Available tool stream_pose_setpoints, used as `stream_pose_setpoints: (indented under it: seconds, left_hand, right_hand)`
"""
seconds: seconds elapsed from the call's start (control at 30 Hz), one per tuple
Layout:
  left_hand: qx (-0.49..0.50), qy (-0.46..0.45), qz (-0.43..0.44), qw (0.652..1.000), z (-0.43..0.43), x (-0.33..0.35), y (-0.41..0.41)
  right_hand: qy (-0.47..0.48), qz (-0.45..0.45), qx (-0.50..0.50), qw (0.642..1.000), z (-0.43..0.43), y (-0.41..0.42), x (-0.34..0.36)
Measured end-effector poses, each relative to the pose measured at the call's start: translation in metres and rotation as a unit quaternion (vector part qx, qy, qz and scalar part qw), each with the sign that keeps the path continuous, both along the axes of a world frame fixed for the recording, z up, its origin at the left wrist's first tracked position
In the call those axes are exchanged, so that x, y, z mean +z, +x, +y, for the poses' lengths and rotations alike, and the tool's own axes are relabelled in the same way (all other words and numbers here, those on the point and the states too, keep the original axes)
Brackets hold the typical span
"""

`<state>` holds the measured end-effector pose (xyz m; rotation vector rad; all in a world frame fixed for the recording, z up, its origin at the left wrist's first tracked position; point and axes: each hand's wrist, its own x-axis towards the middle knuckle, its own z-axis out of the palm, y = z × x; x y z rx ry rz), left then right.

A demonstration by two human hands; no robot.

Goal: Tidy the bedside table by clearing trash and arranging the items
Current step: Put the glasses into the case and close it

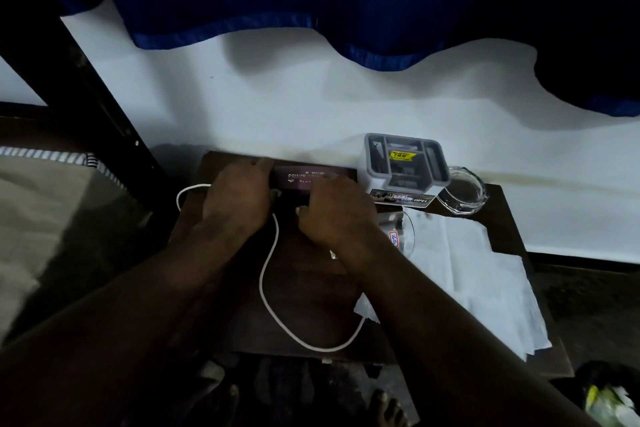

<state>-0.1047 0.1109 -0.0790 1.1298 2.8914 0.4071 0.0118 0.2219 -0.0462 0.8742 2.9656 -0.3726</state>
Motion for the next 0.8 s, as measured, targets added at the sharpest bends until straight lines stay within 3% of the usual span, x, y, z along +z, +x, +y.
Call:
stream_pose_setpoints:
  seconds: [0.33, 0.8]
  left_hand:
    - [-0.057, -0.082, -0.003, 0.995, 0.021, -0.010, 0.004]
    - [-0.038, -0.091, -0.038, 0.994, 0.025, -0.007, 0.008]
  right_hand:
    - [0.029, -0.034, 0.003, 0.999, 0.007, 0.002, -0.002]
    - [-0.003, -0.017, 0.016, 1.000, 0.012, 0.003, -0.008]
